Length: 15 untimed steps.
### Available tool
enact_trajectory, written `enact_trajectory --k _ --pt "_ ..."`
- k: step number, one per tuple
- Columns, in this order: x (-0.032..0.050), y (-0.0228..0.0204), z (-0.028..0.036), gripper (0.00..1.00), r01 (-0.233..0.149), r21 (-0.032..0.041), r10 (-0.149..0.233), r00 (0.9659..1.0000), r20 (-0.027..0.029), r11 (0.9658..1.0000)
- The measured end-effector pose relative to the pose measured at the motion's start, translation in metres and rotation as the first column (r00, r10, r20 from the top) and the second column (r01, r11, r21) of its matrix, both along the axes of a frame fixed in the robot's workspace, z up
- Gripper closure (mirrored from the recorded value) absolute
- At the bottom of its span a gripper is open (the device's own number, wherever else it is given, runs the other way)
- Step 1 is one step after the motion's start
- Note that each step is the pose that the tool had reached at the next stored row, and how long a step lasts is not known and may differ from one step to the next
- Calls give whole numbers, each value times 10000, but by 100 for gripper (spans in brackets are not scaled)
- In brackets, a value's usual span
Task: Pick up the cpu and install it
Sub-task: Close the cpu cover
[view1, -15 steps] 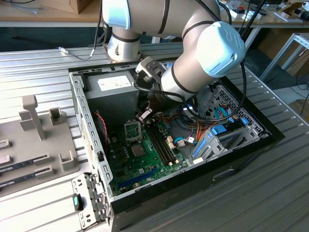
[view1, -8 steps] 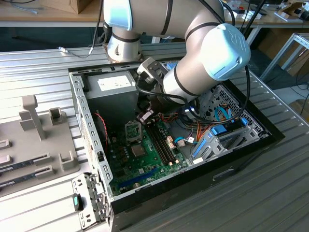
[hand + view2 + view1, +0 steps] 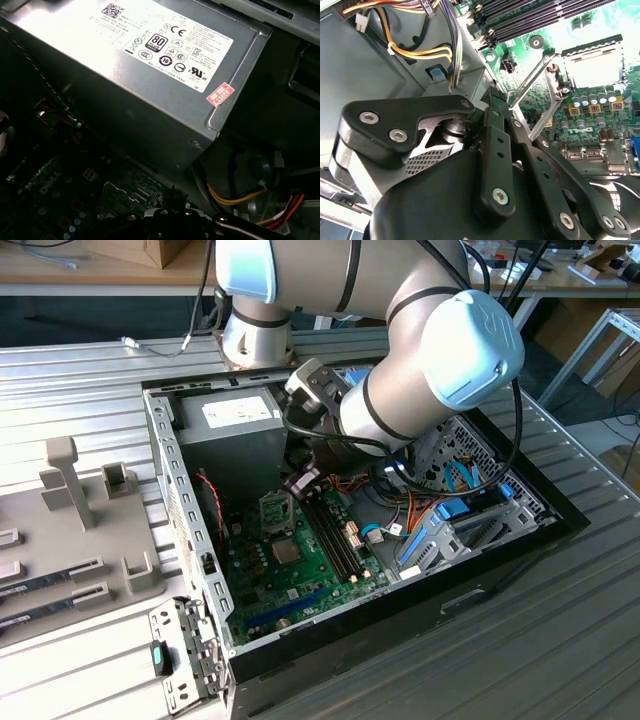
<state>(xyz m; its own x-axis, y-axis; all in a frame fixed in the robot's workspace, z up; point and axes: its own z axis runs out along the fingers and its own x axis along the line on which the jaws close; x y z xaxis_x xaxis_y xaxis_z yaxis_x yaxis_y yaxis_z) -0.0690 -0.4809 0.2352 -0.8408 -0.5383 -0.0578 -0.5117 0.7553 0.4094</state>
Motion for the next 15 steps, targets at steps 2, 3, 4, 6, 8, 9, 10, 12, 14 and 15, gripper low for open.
enact_trajectory --k 2,3,4,6,8,9,10,12,14,15 --pt "0 -4 5 89 -17 2 17 10000 1 10000" --pt "0 -4 6 89 -20 2 20 10000 1 10000" --pt "0 -5 10 89 -24 1 24 10000 0 10000" --pt "1 -4 11 89 -26 1 26 10000 0 10000" --pt "1 -5 12 89 -26 0 26 10000 0 10000" --pt "1 -5 12 89 -25 0 25 10000 0 10000" --pt "1 -5 15 89 -27 -2 27 10000 -1 10000" --pt "1 -5 27 89 -32 -1 32 10000 -1 10000" --pt "1 -5 39 89 -35 0 35 10000 -1 10000" --pt "1 -4 48 89 -37 2 37 10000 0 10000"
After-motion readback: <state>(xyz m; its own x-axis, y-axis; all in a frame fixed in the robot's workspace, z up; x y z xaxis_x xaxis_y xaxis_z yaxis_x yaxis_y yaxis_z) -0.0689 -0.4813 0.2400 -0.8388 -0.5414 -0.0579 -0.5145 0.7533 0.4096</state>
